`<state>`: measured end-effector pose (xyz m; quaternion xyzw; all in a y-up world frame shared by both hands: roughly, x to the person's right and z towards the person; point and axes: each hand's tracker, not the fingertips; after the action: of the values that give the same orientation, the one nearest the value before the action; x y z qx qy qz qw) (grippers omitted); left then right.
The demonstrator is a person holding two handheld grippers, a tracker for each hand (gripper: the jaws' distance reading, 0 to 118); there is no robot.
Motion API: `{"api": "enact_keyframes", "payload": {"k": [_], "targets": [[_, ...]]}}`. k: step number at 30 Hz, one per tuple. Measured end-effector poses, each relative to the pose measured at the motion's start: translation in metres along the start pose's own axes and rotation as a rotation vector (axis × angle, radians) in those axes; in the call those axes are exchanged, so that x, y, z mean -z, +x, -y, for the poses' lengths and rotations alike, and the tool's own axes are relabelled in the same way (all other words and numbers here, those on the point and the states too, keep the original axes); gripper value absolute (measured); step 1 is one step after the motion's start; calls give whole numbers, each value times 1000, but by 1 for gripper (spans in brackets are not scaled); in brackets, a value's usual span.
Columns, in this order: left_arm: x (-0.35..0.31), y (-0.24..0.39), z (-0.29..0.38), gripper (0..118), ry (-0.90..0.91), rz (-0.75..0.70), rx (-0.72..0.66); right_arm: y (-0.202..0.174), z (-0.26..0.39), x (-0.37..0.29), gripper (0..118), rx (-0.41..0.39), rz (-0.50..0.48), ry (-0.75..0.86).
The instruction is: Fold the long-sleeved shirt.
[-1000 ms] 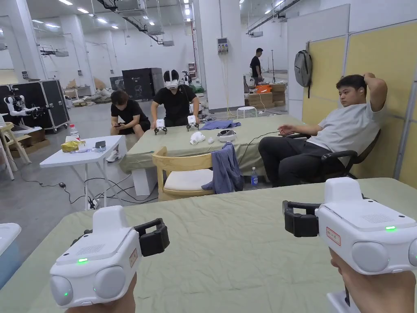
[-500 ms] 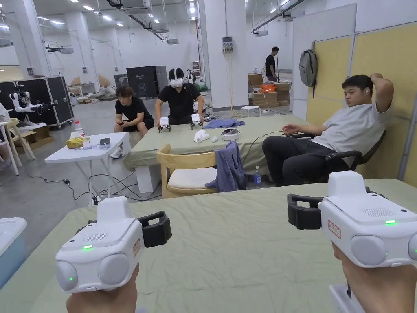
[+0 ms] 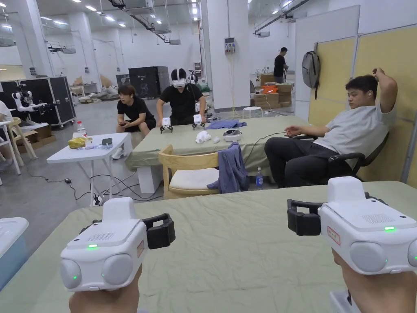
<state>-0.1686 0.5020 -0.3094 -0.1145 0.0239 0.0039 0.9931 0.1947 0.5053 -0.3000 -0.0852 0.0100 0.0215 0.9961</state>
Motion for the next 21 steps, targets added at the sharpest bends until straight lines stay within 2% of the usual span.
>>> {"api": "enact_keyframes", "payload": {"k": [21], "targets": [[7,-2,-3,118,-13,16,-16,-1,3,8,118,6,-14,-24]]}}
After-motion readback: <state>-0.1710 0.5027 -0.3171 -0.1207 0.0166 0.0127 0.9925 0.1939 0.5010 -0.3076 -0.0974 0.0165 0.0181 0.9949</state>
